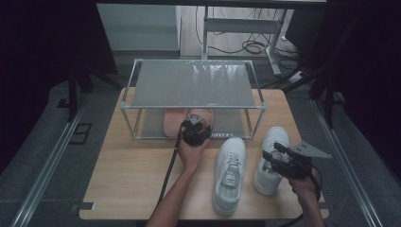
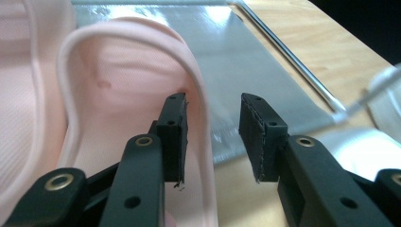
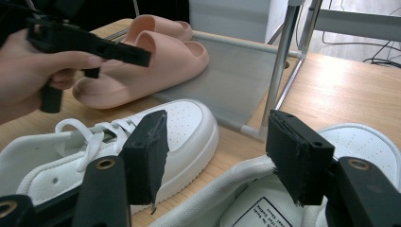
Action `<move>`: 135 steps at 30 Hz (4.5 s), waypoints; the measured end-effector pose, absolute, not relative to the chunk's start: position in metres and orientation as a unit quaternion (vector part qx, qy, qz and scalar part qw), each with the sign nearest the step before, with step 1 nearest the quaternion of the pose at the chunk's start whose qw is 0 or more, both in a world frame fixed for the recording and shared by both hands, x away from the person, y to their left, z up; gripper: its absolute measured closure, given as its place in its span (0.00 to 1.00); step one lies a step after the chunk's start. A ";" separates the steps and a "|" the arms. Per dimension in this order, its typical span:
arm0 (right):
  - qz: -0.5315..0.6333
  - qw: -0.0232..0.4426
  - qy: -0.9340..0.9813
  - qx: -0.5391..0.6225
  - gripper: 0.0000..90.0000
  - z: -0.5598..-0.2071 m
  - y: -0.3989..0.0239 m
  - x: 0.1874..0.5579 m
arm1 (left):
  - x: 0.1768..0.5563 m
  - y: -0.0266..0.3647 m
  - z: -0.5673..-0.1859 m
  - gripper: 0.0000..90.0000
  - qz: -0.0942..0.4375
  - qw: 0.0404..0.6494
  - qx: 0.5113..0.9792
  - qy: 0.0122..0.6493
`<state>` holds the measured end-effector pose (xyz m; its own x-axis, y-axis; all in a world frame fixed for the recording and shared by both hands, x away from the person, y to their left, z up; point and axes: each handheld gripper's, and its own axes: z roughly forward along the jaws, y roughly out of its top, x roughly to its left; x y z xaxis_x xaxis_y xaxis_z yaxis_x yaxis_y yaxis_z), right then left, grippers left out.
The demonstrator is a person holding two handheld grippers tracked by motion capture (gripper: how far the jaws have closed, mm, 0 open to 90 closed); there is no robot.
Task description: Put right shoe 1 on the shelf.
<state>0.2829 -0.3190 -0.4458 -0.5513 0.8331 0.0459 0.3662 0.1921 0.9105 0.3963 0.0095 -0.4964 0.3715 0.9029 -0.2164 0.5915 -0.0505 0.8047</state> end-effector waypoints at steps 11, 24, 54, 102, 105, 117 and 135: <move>0.486 0.241 0.735 0.406 0.45 -0.445 -0.316 0.282 | 0.360 0.048 -0.491 0.88 0.146 0.456 0.719 0.504; 0.485 0.241 0.735 0.407 0.45 -0.445 -0.316 0.282 | 0.325 0.076 -0.495 1.00 0.126 0.463 0.750 0.455; 0.480 0.238 0.737 0.411 0.45 -0.449 -0.317 0.284 | 0.306 0.085 -0.513 1.00 0.124 0.422 0.791 0.425; 0.484 0.243 0.734 0.410 0.45 -0.446 -0.318 0.282 | 0.344 0.059 -0.525 1.00 0.110 0.406 0.786 0.453; 0.483 0.242 0.735 0.410 0.45 -0.447 -0.317 0.282 | 0.347 0.057 -0.526 1.00 0.111 0.404 0.786 0.456; 0.485 0.241 0.733 0.411 0.45 -0.447 -0.319 0.282 | 0.361 0.052 -0.526 1.00 0.113 0.399 0.783 0.463; 0.484 0.242 0.733 0.412 0.45 -0.447 -0.320 0.283 | 0.381 0.047 -0.529 1.00 0.120 0.400 0.775 0.474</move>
